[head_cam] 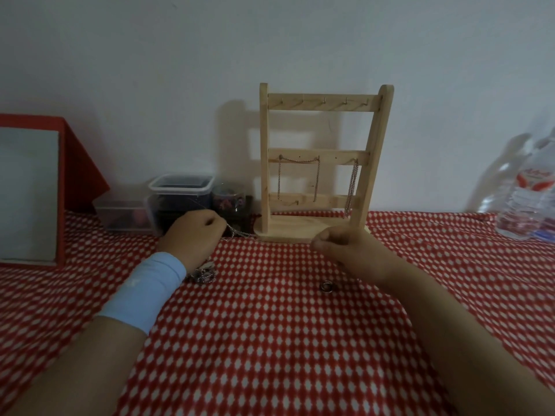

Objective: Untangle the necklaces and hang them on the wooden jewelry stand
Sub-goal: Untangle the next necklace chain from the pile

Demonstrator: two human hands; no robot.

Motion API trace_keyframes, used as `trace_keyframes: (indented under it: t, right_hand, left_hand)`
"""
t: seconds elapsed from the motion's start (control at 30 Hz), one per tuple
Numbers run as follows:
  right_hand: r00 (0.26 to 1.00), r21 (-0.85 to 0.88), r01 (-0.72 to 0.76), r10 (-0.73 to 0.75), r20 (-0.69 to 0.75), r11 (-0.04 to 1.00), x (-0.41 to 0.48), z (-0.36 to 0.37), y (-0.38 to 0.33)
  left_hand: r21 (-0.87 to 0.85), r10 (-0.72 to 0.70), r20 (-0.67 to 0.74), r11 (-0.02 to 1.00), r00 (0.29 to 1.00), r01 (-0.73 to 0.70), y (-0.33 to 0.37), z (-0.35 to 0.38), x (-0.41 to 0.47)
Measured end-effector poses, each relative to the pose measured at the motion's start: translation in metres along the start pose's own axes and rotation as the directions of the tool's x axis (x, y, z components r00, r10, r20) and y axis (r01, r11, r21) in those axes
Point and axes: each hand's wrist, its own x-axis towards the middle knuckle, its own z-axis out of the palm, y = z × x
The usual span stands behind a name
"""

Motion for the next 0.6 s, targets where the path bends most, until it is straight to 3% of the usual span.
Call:
trace_keyframes:
  t: [0.07, 0.17, 0.27, 0.33, 0.43, 0.53, 0.6]
  right_hand:
    - [0.987, -0.091, 0.002, -0.017, -0.163, 0.996, 0.004, 0.0, 0.004]
    - [0.949, -0.393, -0.119, -0.011, -0.314, 0.912, 0.004, -0.003, 0.006]
    - [0.965, -0.582, -0.142, -0.018, -0.261, 0.801, 0.001, -0.003, 0.006]
    - [0.979, -0.62, -0.045, -0.087, -0.181, 0.783, 0.003, 0.004, 0.006]
    - [0.971, -0.454, 0.141, -0.212, -0.109, 0.88, 0.004, 0.02, -0.001]
    - [0.98, 0.008, 0.181, -0.181, 0.085, 0.983, 0.002, 0.039, -0.018]
    - [0.962, 0.293, 0.131, -0.193, 0.194, 0.947, 0.003, 0.046, -0.023]
  left_hand:
    - [0.028, 0.01, 0.039, 1.0, 0.999, -0.011, -0.002, 0.004, -0.002]
    - [-0.037, 0.034, 0.1, 0.999, 0.994, -0.031, -0.002, 0.012, -0.003]
    - [-0.168, 0.053, 0.163, 0.985, 0.985, -0.026, 0.002, 0.018, -0.006]
    - [-0.307, 0.056, 0.224, 0.952, 0.973, 0.016, 0.007, 0.022, -0.009]
    - [-0.489, 0.109, 0.314, 0.87, 0.943, 0.062, 0.015, 0.023, -0.013]
    - [-0.587, 0.209, 0.384, 0.807, 0.899, 0.064, 0.023, 0.02, -0.016]
    - [-0.636, 0.243, 0.409, 0.767, 0.879, 0.084, 0.029, 0.018, -0.019]
